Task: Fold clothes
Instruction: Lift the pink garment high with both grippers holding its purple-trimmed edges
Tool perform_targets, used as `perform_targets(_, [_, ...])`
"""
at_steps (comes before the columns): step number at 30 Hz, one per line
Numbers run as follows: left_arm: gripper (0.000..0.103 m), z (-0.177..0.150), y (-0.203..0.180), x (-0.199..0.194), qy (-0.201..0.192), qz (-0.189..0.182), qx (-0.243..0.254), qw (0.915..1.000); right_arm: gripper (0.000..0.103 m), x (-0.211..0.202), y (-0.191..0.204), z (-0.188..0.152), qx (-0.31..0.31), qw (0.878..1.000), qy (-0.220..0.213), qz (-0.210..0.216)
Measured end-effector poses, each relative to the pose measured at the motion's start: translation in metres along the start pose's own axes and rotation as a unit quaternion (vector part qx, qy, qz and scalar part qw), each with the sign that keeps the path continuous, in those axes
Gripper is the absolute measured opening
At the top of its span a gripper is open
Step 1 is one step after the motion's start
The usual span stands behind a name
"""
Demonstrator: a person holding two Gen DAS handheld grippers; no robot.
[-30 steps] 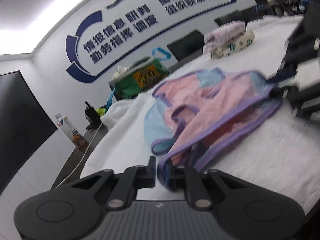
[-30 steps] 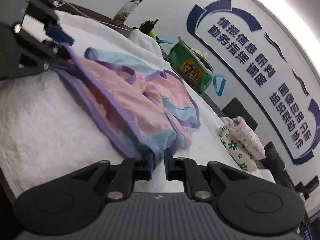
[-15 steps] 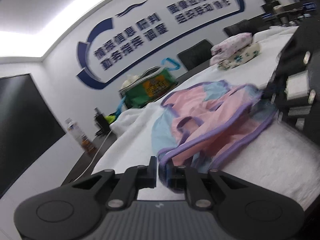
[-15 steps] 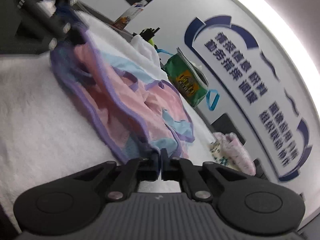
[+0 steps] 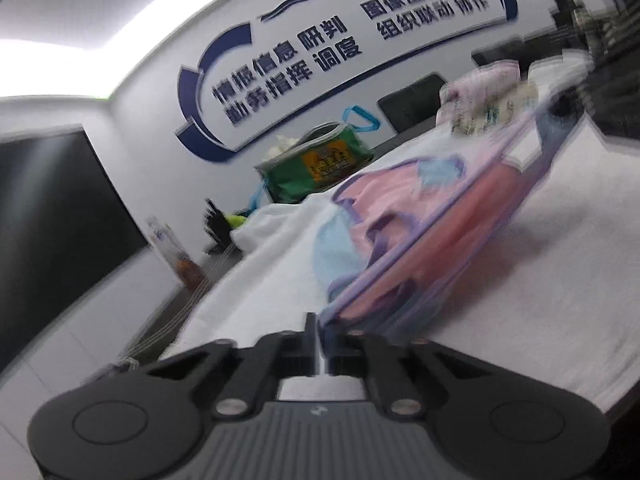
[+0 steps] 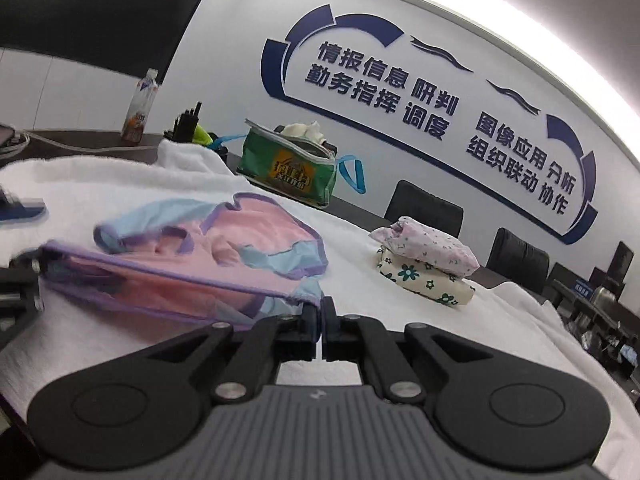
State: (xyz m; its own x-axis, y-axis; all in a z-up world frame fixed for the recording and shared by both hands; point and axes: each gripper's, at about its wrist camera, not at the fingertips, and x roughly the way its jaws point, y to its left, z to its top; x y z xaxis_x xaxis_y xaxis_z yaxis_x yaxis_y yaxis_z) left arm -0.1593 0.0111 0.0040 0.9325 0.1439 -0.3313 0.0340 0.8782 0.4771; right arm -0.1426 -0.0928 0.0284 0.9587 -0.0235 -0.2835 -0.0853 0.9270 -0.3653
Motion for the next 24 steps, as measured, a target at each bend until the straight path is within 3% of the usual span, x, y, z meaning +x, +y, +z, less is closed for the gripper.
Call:
perform_targets(4, [0.001, 0.050, 0.060, -0.022, -0.059, -0.062, -0.043, 0.9954, 0.001, -0.017, -0.013, 0.019, -0.006, 0.999, -0.046, -0.002])
perform_targets(6, [0.001, 0.089, 0.105, -0.035, -0.093, -0.106, -0.051, 0.9886, 0.001, -0.036, -0.037, 0.056, -0.010, 0.996, -0.093, 0.013])
perform_targets(9, [0.001, 0.156, 0.176, -0.060, -0.134, -0.137, -0.054, 0.9800, 0.001, -0.068, -0.074, 0.114, -0.020, 0.986, -0.163, 0.035])
perform_targets(12, [0.001, 0.214, 0.229, -0.100, -0.188, -0.149, -0.056, 0.9692, 0.001, -0.110, -0.114, 0.178, -0.023, 0.972, -0.227, 0.052])
perform_targets(16, [0.001, 0.267, 0.262, -0.130, -0.251, -0.131, -0.050, 0.9578, 0.001, -0.145, -0.151, 0.248, -0.031, 0.956, -0.289, 0.042])
perform_targets(19, [0.001, 0.297, 0.271, -0.124, -0.266, -0.119, -0.046, 0.9555, 0.001, -0.126, -0.165, 0.287, -0.037, 0.958, -0.283, 0.026])
perform_targets(24, [0.001, 0.323, 0.253, -0.035, -0.205, -0.101, -0.038, 0.9728, 0.001, -0.042, -0.165, 0.321, -0.038, 0.974, -0.220, 0.023])
